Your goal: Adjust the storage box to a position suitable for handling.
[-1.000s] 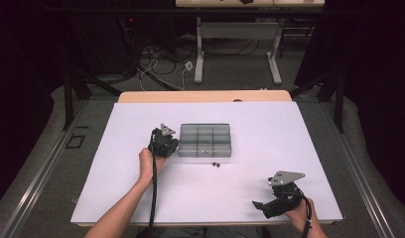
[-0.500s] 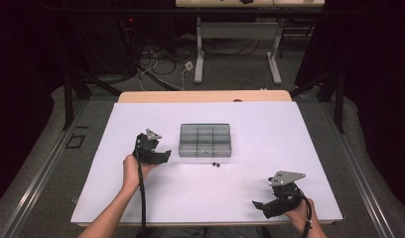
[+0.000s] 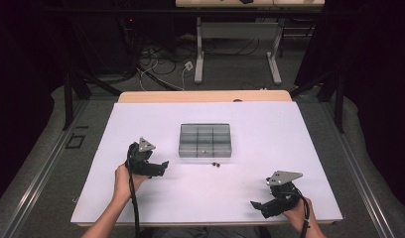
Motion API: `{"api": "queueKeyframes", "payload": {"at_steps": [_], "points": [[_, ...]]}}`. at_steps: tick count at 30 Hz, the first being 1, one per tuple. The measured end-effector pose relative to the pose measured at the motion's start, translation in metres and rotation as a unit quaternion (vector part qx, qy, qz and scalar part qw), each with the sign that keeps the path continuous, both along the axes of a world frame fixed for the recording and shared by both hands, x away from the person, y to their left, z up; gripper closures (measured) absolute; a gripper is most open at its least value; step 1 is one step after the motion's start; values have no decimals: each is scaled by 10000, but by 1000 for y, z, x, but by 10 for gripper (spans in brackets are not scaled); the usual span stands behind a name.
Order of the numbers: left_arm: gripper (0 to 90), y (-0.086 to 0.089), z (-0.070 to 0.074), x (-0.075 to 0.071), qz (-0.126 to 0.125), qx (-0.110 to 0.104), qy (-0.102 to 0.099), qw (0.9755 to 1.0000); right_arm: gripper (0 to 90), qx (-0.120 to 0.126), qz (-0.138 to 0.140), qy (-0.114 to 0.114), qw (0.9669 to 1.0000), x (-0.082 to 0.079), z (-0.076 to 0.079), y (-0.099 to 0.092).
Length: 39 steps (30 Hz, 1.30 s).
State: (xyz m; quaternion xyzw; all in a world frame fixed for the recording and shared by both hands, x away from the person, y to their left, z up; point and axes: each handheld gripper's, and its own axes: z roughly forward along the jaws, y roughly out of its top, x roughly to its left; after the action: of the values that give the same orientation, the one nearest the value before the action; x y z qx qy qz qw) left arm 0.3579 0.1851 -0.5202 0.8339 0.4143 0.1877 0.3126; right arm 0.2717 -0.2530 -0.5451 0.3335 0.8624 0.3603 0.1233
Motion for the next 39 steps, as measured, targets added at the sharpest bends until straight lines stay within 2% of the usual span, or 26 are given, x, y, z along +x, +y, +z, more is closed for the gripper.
{"api": "queueKeyframes", "payload": {"at_steps": [1, 3, 5, 10, 13, 14, 18, 19, 20, 22, 23, 26, 32, 39], "points": [[54, 2, 0, -5, -39, -1, 2, 10000, 0, 7, 4, 10, 10000, 1, 0, 2], [41, 3, -1, -8, -54, -9, 6, 10000, 0, 11, 41, 34, 10000, 2, -1, 2], [2, 4, -2, -15, -192, 4, 28, 9998, 1, -10, 28, 61, 10000, 4, -2, 5], [0, 5, -3, -26, -291, -36, -59, 9996, 1, -16, 52, 17, 10000, 7, -4, 9], [0, 5, -5, -32, -461, -25, -119, 9989, 2, -46, 113, 33, 9999, 9, -2, 13], [0, 5, -6, -34, -501, -18, -73, 9987, 3, -12, 132, 26, 9999, 12, -1, 17], [0, 4, -7, -36, -493, -28, -130, 9987, 4, -15, 154, 4, 9999, 16, 1, 23], [0, 4, -7, -37, -491, -28, -132, 9987, 4, 18, 145, -55, 9999, 17, 0, 26], [0, 4, -7, -38, -480, -15, -112, 9988, 5, -77, 184, -78, 9998, 20, 0, 29], [0, 5, -9, -41, -472, -56, -128, 9988, 5, -85, 176, -96, 9998, 21, 1, 31], [0, 5, -10, -43, -473, -38, -115, 9988, 6, -24, 202, -158, 9997, 25, 1, 33], [0, 6, -10, -46, -466, 6, -94, 9989, 6, 2, 208, -51, 9998, 29, 2, 36], [0, 6, -11, -52, -478, 45, -87, 9988, 7, -13, 265, -46, 9996, 40, 1, 49], [0, 5, -14, -51, -468, 80, -82, 9988, 9, 139, 316, -4, 9994, 52, 6, 59]]}}
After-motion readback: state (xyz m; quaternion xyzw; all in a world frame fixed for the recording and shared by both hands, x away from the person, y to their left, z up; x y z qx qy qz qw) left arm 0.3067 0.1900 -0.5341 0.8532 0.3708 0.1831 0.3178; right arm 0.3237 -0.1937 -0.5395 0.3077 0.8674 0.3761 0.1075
